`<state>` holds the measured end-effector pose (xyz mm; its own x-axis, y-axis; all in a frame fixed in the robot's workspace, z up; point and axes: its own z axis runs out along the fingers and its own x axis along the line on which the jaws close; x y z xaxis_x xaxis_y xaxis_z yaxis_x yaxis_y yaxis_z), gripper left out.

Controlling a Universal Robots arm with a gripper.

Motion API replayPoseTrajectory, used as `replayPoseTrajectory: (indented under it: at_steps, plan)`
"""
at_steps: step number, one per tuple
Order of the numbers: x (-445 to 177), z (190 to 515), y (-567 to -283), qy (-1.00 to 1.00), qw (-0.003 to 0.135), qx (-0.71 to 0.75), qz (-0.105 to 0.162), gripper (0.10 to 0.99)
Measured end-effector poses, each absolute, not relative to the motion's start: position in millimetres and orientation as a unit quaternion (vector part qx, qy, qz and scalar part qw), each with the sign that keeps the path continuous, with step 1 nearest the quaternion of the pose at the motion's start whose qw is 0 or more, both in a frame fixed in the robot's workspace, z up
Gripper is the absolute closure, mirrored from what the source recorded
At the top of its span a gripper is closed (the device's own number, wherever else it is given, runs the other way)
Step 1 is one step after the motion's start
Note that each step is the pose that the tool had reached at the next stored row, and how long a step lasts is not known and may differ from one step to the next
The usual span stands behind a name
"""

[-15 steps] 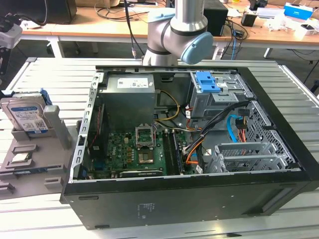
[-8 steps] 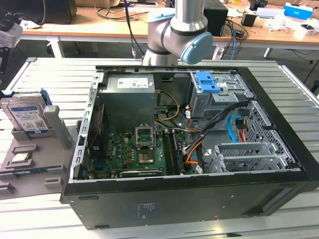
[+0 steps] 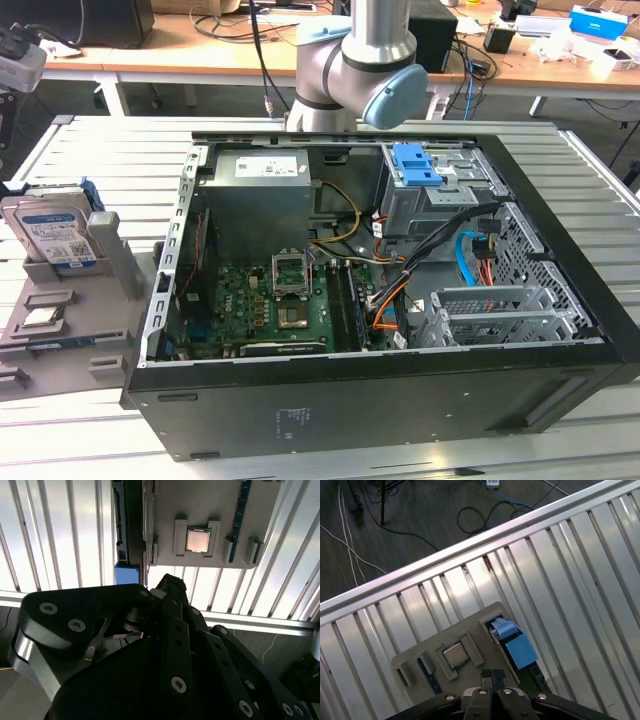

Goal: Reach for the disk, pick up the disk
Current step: 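Pick up the disk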

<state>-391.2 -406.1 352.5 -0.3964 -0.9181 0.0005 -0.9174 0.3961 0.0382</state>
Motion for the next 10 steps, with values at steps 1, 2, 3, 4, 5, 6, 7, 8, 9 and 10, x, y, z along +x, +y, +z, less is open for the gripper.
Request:
replayPoseTrajectory:
  at_steps: [1,2,3,4,5,6,7,8,9,10]
  plan:
    - [-391.2,352.5,-406.1,-0.834,0.011,0.551,-0.016,0.980]
    - [-391.2,352.5,-406.1,-0.833,0.011,0.553,-0.016,0.980]
    - [-391.2,352.5,-406.1,-0.832,0.011,0.555,-0.016,0.980]
    - [-391.2,352.5,-406.1,-0.829,0.011,0.559,-0.016,0.980]
    - [-391.2,352.5,-406.1,-0.827,0.011,0.561,-0.016,0.980]
    - [-391.2,352.5,-406.1,-0.825,0.011,0.565,-0.016,0.980]
    - [-391.2,352.5,-406.1,-0.823,0.011,0.568,-0.016,0.980]
    - [-391.2,352.5,-406.1,-0.820,0.011,0.571,-0.016,0.980]
    - [-391.2,352.5,-406.1,-0.818,0.011,0.574,-0.016,0.980]
    - [-391.2,352.5,-406.0,-0.816,0.011,0.578,-0.015,0.980]
